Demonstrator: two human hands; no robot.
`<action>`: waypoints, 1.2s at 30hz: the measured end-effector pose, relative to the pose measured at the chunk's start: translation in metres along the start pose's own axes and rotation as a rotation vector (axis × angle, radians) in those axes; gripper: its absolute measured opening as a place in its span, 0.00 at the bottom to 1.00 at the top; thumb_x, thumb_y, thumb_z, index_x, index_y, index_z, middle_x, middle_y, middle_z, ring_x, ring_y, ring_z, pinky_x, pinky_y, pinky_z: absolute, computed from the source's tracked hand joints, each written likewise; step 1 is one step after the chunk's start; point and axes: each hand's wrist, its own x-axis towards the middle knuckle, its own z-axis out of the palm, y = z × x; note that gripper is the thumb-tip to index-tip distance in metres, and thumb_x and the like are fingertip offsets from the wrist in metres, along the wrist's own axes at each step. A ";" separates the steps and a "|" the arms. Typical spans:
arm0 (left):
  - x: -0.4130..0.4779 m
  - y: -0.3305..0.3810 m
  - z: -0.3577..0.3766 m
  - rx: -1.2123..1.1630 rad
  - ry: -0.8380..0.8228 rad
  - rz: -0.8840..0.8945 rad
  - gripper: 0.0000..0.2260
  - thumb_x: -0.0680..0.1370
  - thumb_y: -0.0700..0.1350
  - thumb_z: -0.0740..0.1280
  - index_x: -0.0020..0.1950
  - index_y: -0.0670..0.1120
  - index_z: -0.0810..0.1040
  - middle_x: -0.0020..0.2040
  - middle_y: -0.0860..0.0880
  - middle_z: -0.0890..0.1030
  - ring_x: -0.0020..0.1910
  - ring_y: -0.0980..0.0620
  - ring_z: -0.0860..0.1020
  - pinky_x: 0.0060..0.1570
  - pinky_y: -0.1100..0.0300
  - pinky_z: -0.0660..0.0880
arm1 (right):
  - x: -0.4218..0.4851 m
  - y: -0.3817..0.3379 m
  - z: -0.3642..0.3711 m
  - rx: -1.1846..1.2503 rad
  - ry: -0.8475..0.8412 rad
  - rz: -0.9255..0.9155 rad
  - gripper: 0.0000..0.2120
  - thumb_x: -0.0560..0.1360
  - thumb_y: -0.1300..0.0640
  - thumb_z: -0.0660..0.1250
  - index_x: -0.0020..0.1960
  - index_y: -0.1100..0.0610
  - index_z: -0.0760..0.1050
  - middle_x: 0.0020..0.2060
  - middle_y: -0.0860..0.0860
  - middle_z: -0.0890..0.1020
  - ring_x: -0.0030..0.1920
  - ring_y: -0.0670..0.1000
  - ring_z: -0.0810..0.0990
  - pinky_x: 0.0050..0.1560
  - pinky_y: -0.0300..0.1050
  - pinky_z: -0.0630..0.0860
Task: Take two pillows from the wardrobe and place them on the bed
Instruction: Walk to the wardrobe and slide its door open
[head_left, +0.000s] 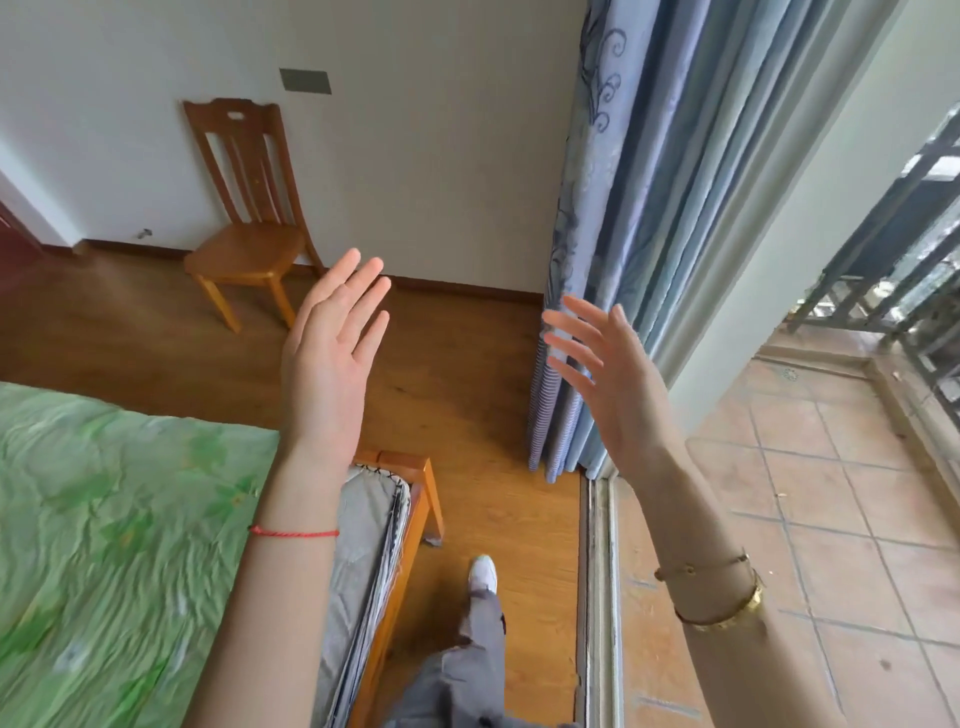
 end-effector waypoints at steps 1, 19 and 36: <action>0.014 -0.004 0.002 0.003 0.012 0.003 0.16 0.86 0.45 0.53 0.72 0.48 0.72 0.70 0.49 0.78 0.70 0.53 0.76 0.74 0.50 0.68 | 0.016 0.002 -0.001 -0.003 -0.007 -0.003 0.27 0.80 0.41 0.51 0.71 0.54 0.71 0.64 0.51 0.81 0.66 0.51 0.78 0.72 0.56 0.70; 0.265 -0.042 0.007 0.077 0.179 0.021 0.15 0.86 0.47 0.55 0.71 0.51 0.72 0.69 0.51 0.78 0.68 0.54 0.77 0.72 0.53 0.70 | 0.308 0.024 0.013 0.030 -0.110 0.063 0.22 0.84 0.43 0.50 0.68 0.53 0.74 0.63 0.51 0.81 0.65 0.49 0.79 0.70 0.56 0.71; 0.390 -0.089 -0.035 0.189 0.717 0.129 0.23 0.80 0.54 0.63 0.73 0.47 0.70 0.72 0.48 0.75 0.69 0.52 0.76 0.71 0.51 0.71 | 0.555 0.071 0.083 -0.069 -0.592 0.230 0.21 0.84 0.43 0.49 0.67 0.48 0.73 0.63 0.47 0.81 0.64 0.46 0.79 0.69 0.49 0.73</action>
